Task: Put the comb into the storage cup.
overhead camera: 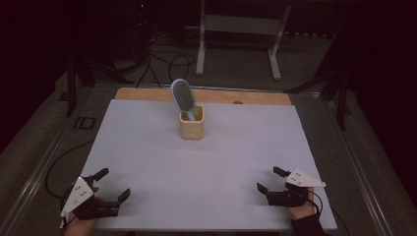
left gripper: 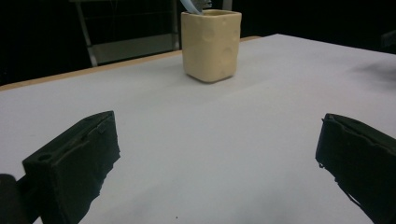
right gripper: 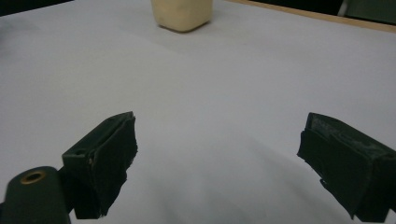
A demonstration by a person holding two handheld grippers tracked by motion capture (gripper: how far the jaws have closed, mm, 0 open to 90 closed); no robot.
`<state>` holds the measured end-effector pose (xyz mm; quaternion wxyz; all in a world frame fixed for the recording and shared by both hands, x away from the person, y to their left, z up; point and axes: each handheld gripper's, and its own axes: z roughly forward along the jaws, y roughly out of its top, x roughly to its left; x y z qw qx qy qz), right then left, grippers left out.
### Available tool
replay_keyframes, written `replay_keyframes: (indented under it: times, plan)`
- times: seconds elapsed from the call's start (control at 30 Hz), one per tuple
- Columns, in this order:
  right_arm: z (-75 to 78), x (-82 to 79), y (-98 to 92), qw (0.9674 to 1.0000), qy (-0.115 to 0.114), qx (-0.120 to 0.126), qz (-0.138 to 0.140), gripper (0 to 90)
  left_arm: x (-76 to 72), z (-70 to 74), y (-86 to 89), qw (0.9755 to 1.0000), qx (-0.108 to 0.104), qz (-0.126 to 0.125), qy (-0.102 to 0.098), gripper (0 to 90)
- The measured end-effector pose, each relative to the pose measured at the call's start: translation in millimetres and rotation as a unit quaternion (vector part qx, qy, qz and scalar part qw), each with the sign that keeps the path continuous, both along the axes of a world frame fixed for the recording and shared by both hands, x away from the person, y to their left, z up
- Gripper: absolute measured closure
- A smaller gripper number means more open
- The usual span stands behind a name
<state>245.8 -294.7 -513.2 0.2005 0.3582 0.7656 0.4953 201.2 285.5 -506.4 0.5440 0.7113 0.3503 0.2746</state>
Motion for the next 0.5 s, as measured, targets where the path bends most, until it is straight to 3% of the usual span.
replay_keyframes:
  times: [0.5]
  plan:
    - [-0.6,1.7,8.5,0.9998,0.0,0.001,0.02,10.5,-0.1,-1.0,-1.4,1.0,0.006,0.003,0.003,0.0]
